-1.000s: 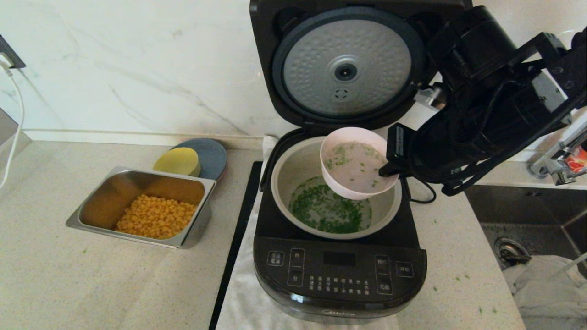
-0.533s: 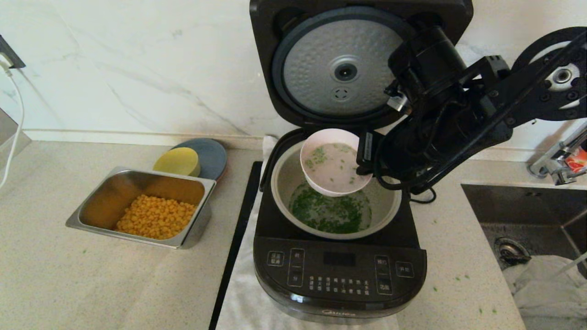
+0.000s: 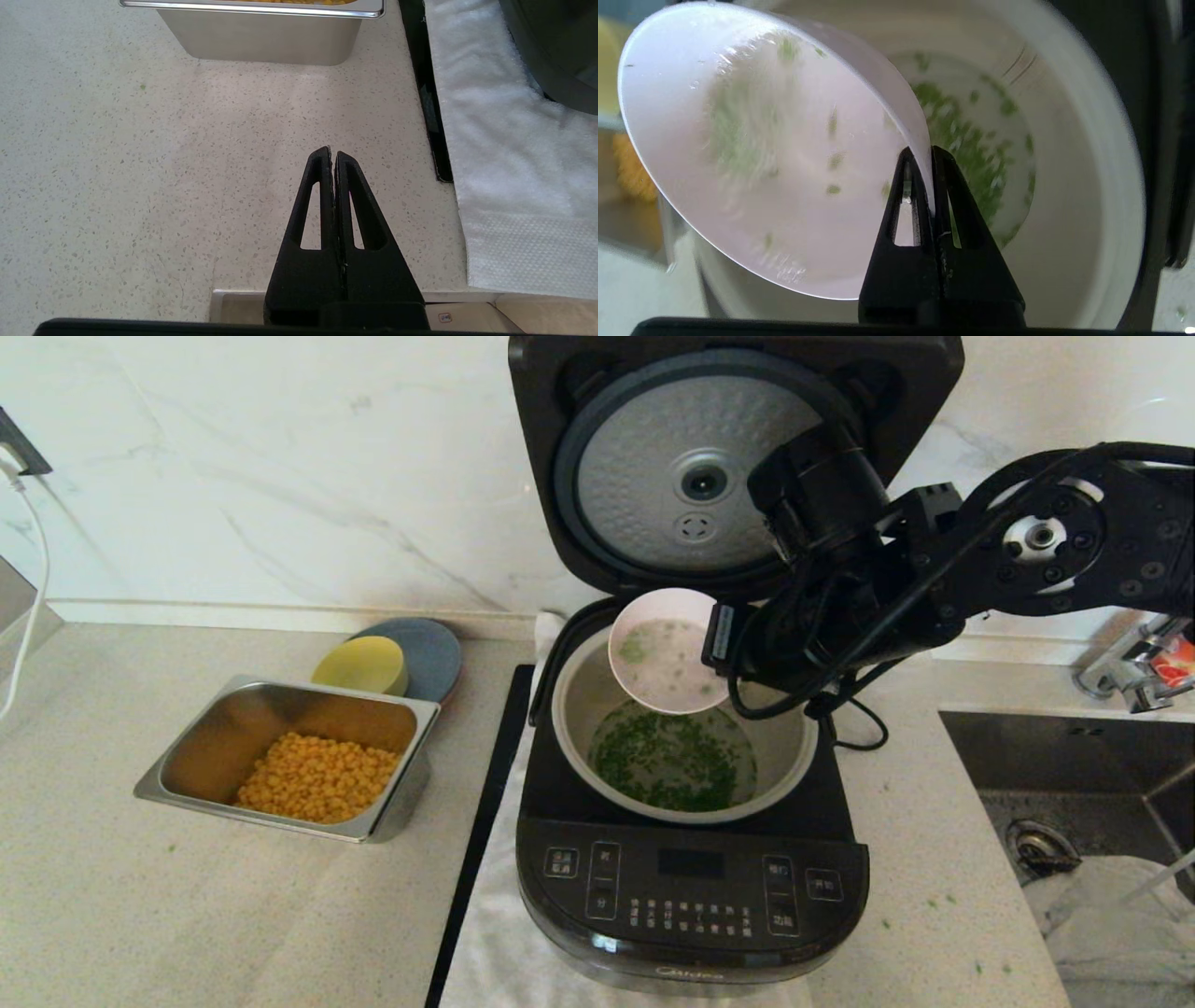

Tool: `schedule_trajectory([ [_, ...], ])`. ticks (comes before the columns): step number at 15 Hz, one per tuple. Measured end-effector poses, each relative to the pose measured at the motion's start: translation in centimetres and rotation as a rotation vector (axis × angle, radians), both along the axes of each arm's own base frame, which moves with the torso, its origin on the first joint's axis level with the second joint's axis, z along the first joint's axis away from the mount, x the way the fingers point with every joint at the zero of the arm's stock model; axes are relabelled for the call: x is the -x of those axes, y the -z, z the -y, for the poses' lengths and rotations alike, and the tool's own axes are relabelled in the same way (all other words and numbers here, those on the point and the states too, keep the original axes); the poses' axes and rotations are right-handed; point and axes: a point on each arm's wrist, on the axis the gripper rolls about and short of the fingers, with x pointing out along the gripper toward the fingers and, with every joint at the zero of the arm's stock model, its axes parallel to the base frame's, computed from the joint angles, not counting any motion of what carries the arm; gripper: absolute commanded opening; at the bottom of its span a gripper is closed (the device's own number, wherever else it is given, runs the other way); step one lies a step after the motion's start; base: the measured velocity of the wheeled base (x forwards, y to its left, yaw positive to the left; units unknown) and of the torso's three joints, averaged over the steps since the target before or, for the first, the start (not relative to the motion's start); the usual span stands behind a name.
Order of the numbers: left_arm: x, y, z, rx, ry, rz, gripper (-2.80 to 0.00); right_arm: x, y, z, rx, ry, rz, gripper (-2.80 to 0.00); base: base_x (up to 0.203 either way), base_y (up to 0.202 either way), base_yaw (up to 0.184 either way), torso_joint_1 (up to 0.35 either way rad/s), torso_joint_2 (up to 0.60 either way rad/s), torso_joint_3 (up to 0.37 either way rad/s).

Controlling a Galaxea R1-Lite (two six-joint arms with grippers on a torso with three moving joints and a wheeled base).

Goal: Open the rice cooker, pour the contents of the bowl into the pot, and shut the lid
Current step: Pour the water from the bowl into the rice cooker

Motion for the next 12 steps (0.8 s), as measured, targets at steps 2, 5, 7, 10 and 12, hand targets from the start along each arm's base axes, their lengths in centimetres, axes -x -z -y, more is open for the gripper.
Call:
schedule_trajectory([
  [2,0.0,0.0,0.0,0.000,0.000,0.000,-2.80,-0.2,0.1,-0.1,0.032,0.035,0.032,-2.80,0.000,0.000,0.000,0.000,0.00,0.000],
  [5,0.0,0.0,0.0,0.000,0.000,0.000,-2.80,0.1,0.0,-0.8,0.143,0.103,0.113,-2.80,0.000,0.000,0.000,0.000,0.00,0.000],
  [7,0.0,0.0,0.0,0.000,0.000,0.000,-2.80,0.5,-0.2,-1.5,0.201,0.135,0.191,-2.80,0.000,0.000,0.000,0.000,0.00,0.000],
  [10,0.0,0.0,0.0,0.000,0.000,0.000,-2.80,0.7,0.1,-2.4,0.286,0.147,0.300,-2.80,0.000,0.000,0.000,0.000,0.00,0.000],
  [12,0.0,0.0,0.0,0.000,0.000,0.000,-2.80,0.8,0.8,-3.1,0.344,0.143,0.375,-2.80,0.000,0.000,0.000,0.000,0.00,0.000],
])
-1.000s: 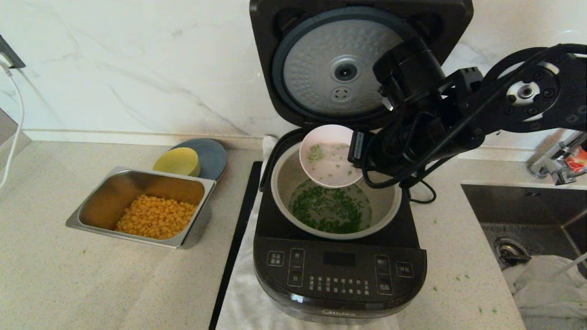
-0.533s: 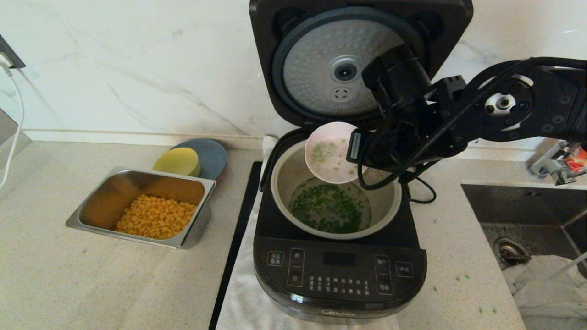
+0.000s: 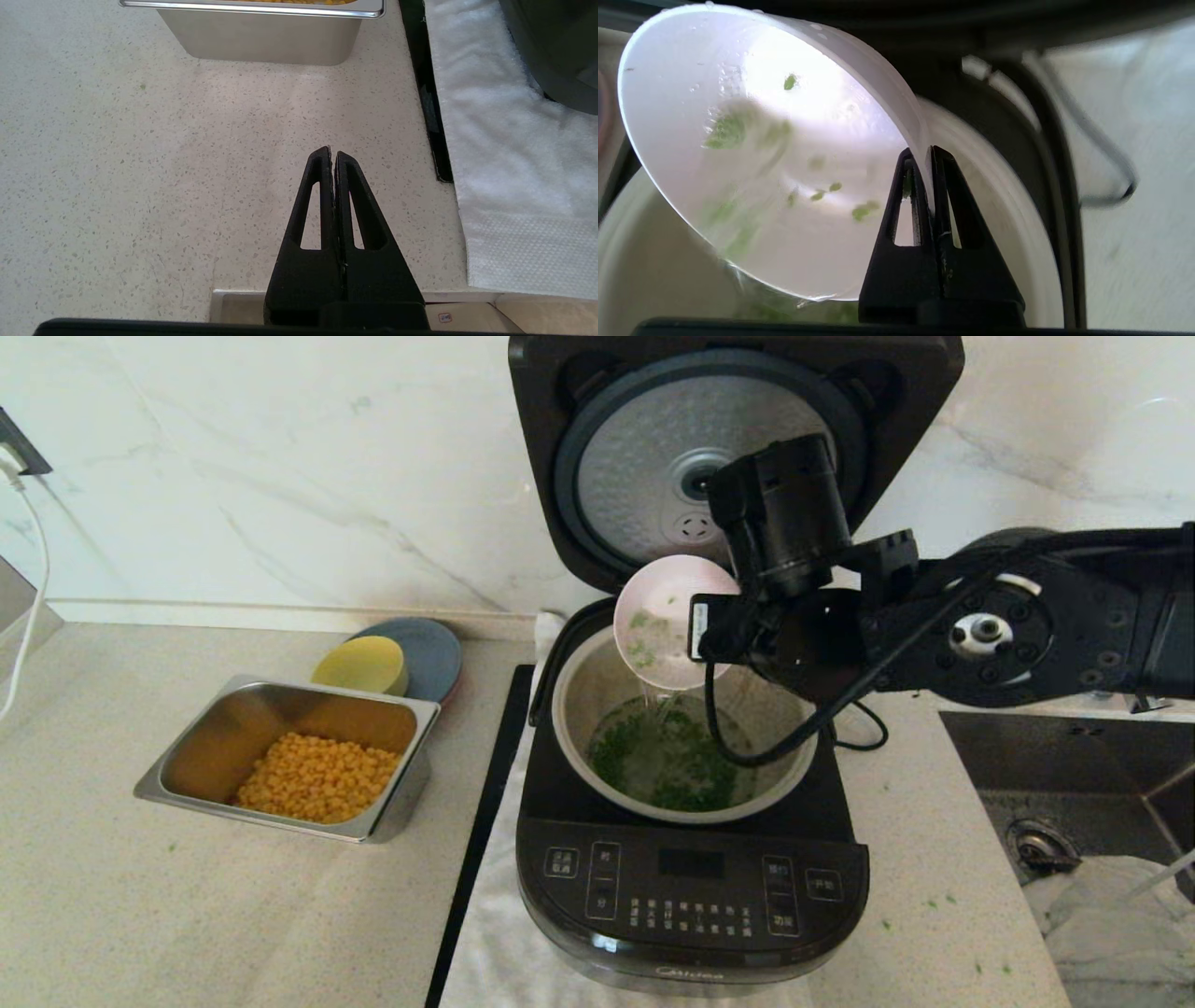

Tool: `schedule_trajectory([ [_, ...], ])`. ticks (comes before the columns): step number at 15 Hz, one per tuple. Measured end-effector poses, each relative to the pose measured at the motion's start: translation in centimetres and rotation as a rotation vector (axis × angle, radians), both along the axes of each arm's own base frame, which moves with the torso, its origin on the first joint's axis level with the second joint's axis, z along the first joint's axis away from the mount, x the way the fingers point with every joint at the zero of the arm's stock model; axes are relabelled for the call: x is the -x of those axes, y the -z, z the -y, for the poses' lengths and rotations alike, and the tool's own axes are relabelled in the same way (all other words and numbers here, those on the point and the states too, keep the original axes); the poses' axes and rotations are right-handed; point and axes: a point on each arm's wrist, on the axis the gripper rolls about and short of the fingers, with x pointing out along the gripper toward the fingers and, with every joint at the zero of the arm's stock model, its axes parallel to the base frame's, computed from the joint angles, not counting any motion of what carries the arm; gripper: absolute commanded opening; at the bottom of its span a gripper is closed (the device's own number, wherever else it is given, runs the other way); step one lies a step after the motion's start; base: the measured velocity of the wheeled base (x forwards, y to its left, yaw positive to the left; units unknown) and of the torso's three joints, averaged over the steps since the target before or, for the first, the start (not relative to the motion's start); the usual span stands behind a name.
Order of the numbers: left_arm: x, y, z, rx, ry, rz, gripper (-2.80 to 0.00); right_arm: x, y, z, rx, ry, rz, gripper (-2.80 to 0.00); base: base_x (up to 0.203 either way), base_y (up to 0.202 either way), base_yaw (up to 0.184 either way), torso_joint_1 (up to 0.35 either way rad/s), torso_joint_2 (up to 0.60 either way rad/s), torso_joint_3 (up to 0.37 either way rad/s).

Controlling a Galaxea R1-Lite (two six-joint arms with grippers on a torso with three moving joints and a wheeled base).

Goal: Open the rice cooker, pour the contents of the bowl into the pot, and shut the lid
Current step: Pour the water from the bowl into the rice cooker

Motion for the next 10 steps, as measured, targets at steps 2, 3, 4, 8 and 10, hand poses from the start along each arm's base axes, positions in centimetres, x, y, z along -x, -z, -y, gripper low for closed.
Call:
schedule_trajectory([
  [2,0.0,0.0,0.0,0.000,0.000,0.000,-2.80,0.0,0.9,-0.4,0.076,0.000,0.067,-2.80,0.000,0.000,0.000,0.000,0.00,0.000],
  [3,0.0,0.0,0.0,0.000,0.000,0.000,-2.80,0.0,1.2,-0.5,0.111,-0.005,0.109,-2.80,0.000,0.000,0.000,0.000,0.00,0.000],
  [4,0.0,0.0,0.0,0.000,0.000,0.000,-2.80,-0.1,1.4,-0.6,0.142,-0.008,0.152,-2.80,0.000,0.000,0.000,0.000,0.00,0.000],
  [8,0.0,0.0,0.0,0.000,0.001,0.000,-2.80,-0.3,1.5,-0.5,0.261,0.021,0.376,-2.80,0.000,0.000,0.000,0.000,0.00,0.000],
  [10,0.0,0.0,0.0,0.000,0.001,0.000,-2.80,-0.4,1.4,-0.4,0.308,0.061,0.487,-2.80,0.000,0.000,0.000,0.000,0.00,0.000],
])
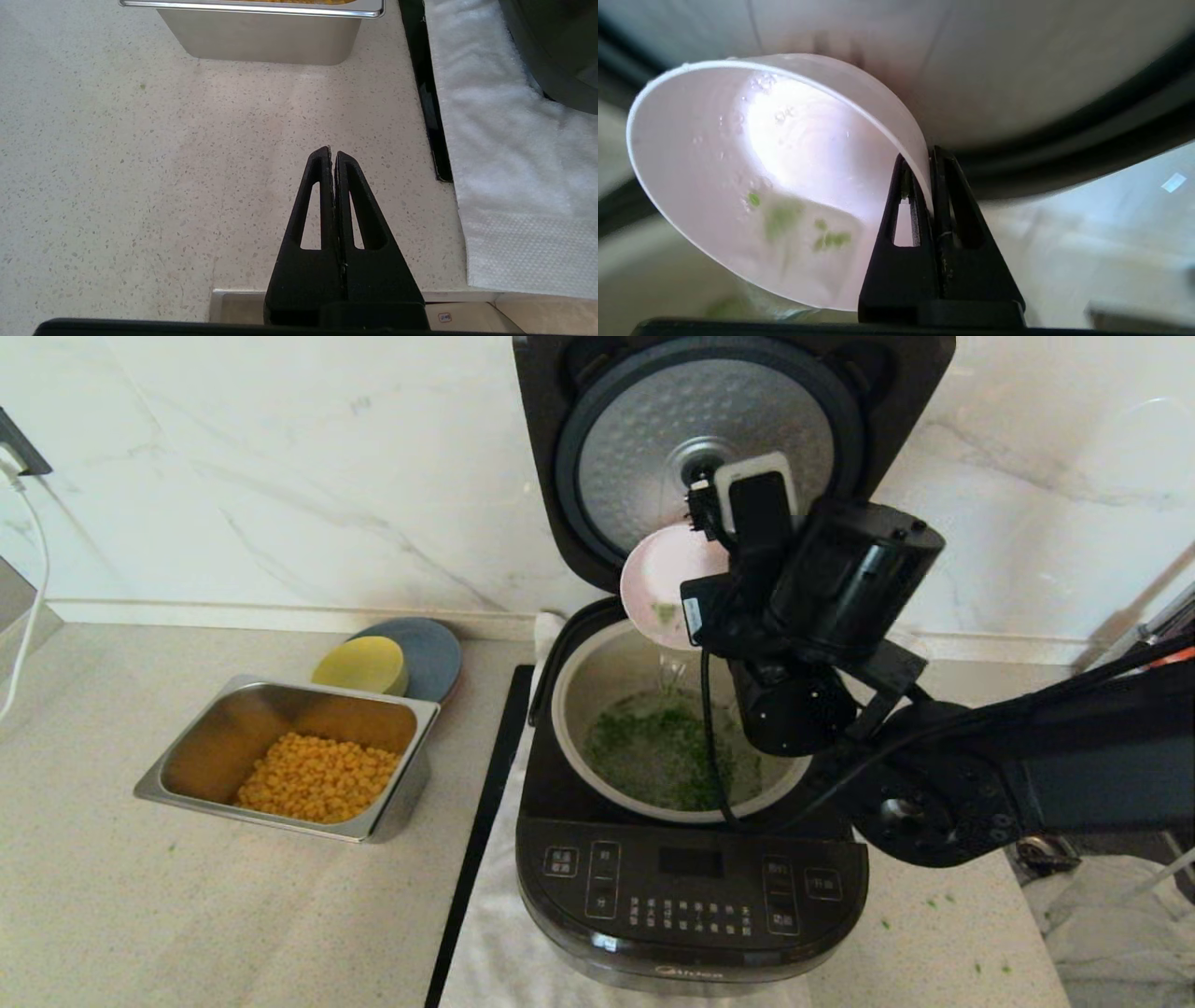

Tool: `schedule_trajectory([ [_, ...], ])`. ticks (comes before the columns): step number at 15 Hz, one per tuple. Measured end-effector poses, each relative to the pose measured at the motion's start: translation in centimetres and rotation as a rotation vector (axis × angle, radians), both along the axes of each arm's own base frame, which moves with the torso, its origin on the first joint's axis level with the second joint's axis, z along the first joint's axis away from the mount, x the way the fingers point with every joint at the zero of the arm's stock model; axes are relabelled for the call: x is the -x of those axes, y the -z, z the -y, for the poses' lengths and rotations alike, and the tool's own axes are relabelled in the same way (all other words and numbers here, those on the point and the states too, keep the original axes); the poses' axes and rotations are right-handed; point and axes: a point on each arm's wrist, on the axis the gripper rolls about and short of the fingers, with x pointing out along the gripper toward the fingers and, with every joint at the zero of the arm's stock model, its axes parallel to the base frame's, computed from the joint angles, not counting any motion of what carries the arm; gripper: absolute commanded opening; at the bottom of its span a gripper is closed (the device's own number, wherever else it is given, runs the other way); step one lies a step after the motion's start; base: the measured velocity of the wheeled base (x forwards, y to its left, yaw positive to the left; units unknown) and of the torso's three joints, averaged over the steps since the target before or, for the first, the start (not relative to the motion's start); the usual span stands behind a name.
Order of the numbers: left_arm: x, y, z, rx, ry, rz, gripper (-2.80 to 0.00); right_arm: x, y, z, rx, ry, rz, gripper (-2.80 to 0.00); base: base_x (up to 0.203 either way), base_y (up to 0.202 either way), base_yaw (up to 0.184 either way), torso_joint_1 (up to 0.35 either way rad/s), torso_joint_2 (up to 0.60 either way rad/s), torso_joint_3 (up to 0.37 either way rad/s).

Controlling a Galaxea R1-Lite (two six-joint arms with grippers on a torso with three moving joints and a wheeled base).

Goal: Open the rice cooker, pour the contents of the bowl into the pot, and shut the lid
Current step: Pour the water from the bowl into the rice cooker

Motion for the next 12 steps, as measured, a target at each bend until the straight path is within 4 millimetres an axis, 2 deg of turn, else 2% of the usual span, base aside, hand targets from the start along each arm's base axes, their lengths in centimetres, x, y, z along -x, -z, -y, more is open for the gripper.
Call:
schedule_trajectory([
  [3,0.0,0.0,0.0,0.000,0.000,0.000,-2.80,0.0,0.0,0.2,-0.001,0.046,0.128,-2.80,0.000,0.000,0.000,0.000,0.00,0.000],
  [6,0.0,0.0,0.0,0.000,0.000,0.000,-2.80,0.2,0.6,0.0,0.003,0.041,0.125,-2.80,0.000,0.000,0.000,0.000,0.00,0.000],
  [12,0.0,0.0,0.0,0.000,-0.001,0.001,-2.80,2.3,2.8,-0.6,0.015,-0.007,0.108,-2.80,0.000,0.000,0.000,0.000,0.00,0.000],
])
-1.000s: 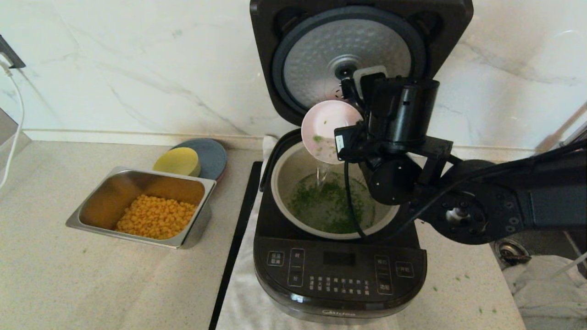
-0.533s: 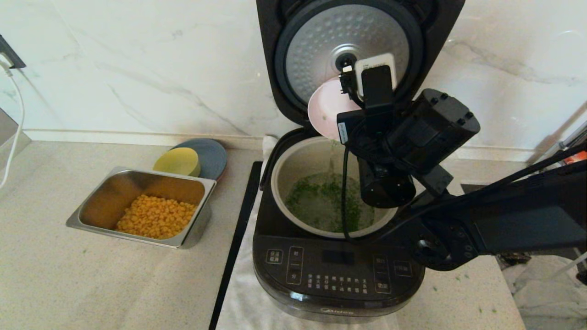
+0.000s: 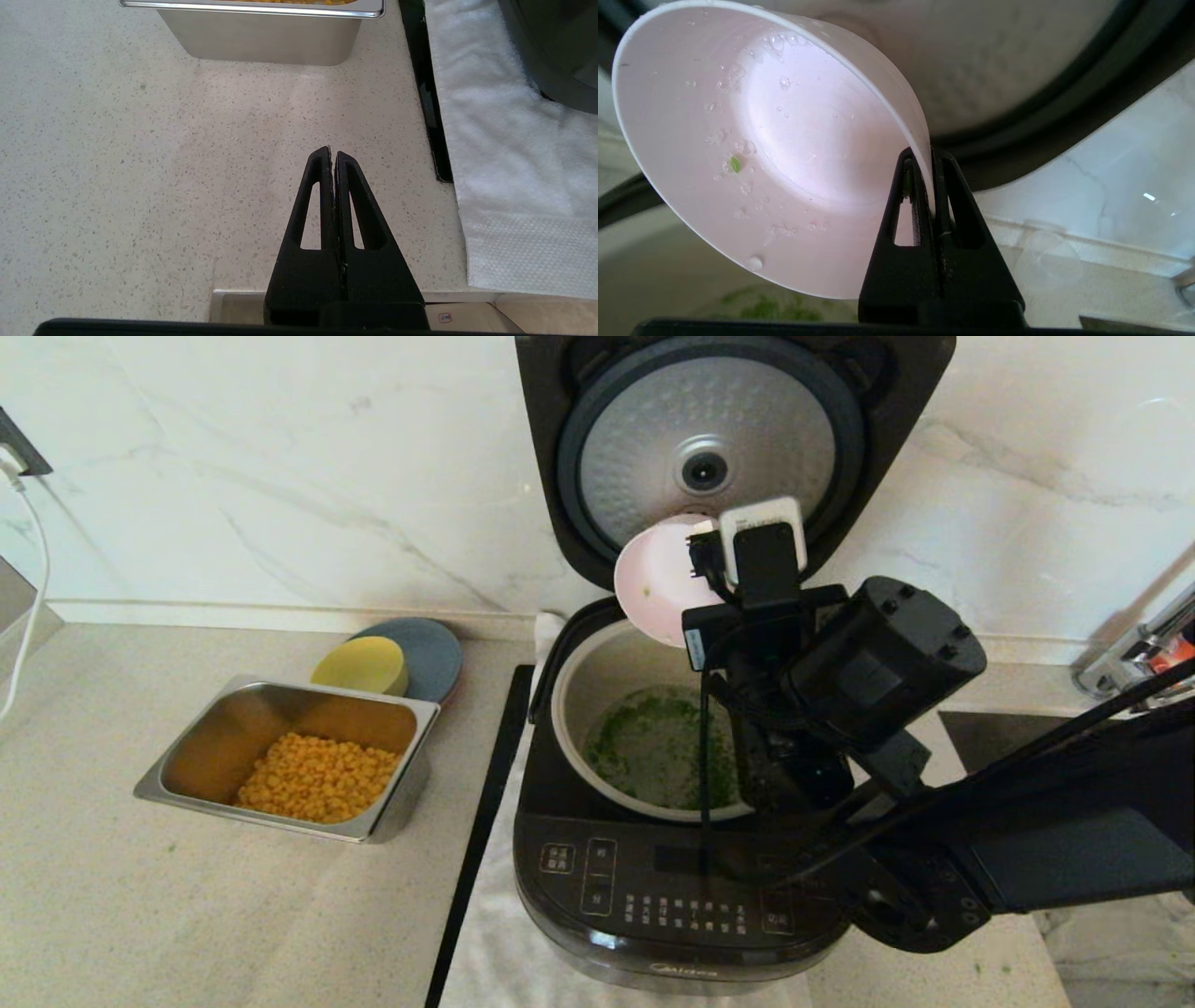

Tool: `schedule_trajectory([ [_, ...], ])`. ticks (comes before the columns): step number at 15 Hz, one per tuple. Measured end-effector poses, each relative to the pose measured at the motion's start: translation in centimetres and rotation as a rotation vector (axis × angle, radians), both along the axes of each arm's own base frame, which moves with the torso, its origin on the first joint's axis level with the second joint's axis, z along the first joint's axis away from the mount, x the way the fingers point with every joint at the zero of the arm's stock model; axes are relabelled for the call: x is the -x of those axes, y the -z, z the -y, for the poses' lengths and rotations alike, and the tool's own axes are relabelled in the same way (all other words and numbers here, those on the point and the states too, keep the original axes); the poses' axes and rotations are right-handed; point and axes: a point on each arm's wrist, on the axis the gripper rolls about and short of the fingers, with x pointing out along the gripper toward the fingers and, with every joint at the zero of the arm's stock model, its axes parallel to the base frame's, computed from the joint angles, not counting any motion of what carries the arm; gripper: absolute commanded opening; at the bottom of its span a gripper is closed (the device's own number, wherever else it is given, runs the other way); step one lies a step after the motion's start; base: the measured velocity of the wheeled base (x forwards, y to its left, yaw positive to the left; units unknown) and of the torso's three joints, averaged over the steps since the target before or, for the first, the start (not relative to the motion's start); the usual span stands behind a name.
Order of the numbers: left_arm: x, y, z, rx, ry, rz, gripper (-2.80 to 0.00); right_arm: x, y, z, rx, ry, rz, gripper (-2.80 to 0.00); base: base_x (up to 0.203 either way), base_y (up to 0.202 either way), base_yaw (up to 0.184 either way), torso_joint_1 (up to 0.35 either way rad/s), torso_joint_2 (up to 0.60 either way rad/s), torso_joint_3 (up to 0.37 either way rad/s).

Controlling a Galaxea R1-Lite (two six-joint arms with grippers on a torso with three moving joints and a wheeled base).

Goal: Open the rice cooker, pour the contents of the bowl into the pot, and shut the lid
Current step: Pour the water from the bowl into the rice cooker

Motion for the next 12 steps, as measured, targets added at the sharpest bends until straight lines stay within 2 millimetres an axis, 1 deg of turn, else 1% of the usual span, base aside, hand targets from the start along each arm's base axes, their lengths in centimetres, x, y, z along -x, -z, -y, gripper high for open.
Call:
schedule_trajectory([
  [2,0.0,0.0,0.0,0.000,0.000,0.000,-2.80,0.5,0.5,-0.1,0.007,-0.009,-0.010,-2.80,0.000,0.000,0.000,0.000,0.00,0.000],
  [4,0.0,0.0,0.0,0.000,0.000,0.000,-2.80,1.1,0.5,-0.3,0.002,0.001,-0.024,-2.80,0.000,0.000,0.000,0.000,0.00,0.000],
  [6,0.0,0.0,0.0,0.000,0.000,0.000,-2.80,1.9,0.0,-0.6,-0.004,-0.011,-0.024,-2.80,0.000,0.000,0.000,0.000,0.00,0.000],
  [9,0.0,0.0,0.0,0.000,0.001,0.000,-2.80,2.7,-0.8,-0.3,-0.007,0.013,-0.047,-2.80,0.000,0.000,0.000,0.000,0.00,0.000],
  [12,0.0,0.0,0.0,0.000,0.001,0.000,-2.80,3.0,-1.7,0.0,0.017,0.042,-0.105,-2.80,0.000,0.000,0.000,0.000,0.00,0.000],
])
